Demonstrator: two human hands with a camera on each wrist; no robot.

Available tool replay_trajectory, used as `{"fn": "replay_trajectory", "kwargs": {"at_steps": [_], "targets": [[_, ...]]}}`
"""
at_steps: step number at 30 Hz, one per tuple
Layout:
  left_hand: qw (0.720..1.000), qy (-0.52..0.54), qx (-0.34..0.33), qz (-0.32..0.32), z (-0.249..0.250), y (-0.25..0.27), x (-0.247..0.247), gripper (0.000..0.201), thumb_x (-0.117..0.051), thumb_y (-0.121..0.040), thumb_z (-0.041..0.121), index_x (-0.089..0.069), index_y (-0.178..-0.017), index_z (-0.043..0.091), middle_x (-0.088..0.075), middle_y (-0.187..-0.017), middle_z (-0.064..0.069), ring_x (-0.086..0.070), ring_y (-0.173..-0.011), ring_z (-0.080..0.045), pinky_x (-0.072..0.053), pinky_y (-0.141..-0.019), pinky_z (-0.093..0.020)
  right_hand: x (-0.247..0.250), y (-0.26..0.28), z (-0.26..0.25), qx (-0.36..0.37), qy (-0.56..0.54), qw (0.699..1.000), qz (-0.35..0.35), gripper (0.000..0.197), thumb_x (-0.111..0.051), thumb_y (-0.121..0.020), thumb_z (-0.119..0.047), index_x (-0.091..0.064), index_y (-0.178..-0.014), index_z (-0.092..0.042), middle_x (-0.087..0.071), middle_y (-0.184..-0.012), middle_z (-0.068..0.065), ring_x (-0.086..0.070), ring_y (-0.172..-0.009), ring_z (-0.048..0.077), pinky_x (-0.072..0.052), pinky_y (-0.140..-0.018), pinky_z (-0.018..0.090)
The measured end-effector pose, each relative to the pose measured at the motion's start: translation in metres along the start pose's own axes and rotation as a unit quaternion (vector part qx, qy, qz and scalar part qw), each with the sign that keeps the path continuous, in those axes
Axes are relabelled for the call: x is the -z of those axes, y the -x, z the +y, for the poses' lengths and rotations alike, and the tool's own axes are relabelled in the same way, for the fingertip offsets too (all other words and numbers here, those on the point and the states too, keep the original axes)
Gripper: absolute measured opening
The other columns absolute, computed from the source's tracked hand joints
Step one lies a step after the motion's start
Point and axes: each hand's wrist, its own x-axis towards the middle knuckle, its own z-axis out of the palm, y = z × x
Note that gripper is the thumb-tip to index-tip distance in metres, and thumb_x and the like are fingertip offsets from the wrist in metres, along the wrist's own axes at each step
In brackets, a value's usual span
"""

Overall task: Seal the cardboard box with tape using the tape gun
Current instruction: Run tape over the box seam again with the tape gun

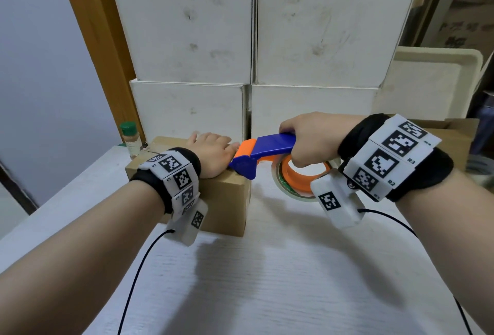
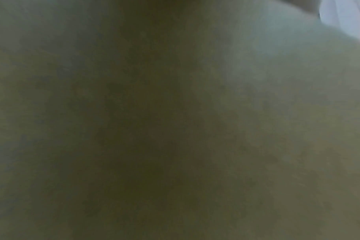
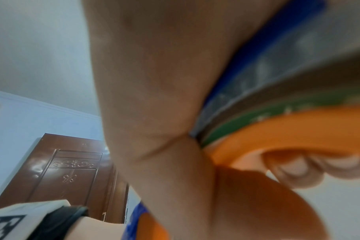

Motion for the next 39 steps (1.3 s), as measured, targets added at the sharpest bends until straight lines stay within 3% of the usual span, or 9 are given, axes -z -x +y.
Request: {"fn": "replay_trajectory", "kwargs": {"at_steps": [4, 8, 22, 39], "targets": [[1.0, -0.023, -0.01, -0.007, -0.008, -0.002, -0.003, 0.054, -0.017, -0.1, 0.043, -0.017, -0.151, 0.025, -0.02, -0.157, 0.001, -0.014, -0.145, -0.023, -0.005, -0.119, -0.048, -0.002, 0.002, -0.001, 0.004, -0.007, 1.0, -0.005, 0.035, -0.059, -0.078, -0.012, -0.05, -0.11, -0.023, -0.053, -0.084, -0.003, -0.045, -0.065, 0.008, -0.033, -0.052, 0.021], [0.999, -0.037, -0.024, -0.011, -0.017, -0.001, 0.0, 0.051, -0.017, -0.101, 0.041, -0.015, -0.15, 0.027, -0.019, -0.157, 0.002, -0.015, -0.145, -0.023, -0.008, -0.118, -0.049, -0.004, 0.002, -0.002, 0.012, -0.015, 1.0, 0.005, 0.032, -0.059, -0.078, -0.012, -0.051, -0.106, -0.023, -0.05, -0.077, -0.006, -0.045, -0.063, 0.009, -0.031, -0.051, 0.021], [0.998, 0.058, 0.01, 0.009, -0.048, -0.009, 0.005, 0.051, -0.018, -0.099, 0.048, -0.037, -0.141, 0.027, -0.038, -0.149, -0.001, -0.027, -0.14, -0.02, -0.009, -0.118, -0.047, -0.004, 0.004, 0.012, 0.009, -0.024, 1.0, 0.013, 0.034, -0.059, -0.077, -0.012, -0.05, -0.107, -0.025, -0.05, -0.078, -0.007, -0.046, -0.065, 0.008, -0.034, -0.053, 0.021], [0.998, 0.049, 0.021, 0.021, -0.045, -0.006, 0.004, 0.053, -0.017, -0.098, 0.052, -0.037, -0.141, 0.029, -0.04, -0.147, -0.004, -0.03, -0.138, -0.025, -0.011, -0.118, -0.046, -0.025, -0.012, 0.002, 0.015, 0.018, 1.0, -0.018, 0.037, -0.058, -0.079, -0.012, -0.05, -0.114, -0.022, -0.057, -0.098, 0.001, -0.053, -0.083, 0.019, -0.042, -0.069, 0.028]]}}
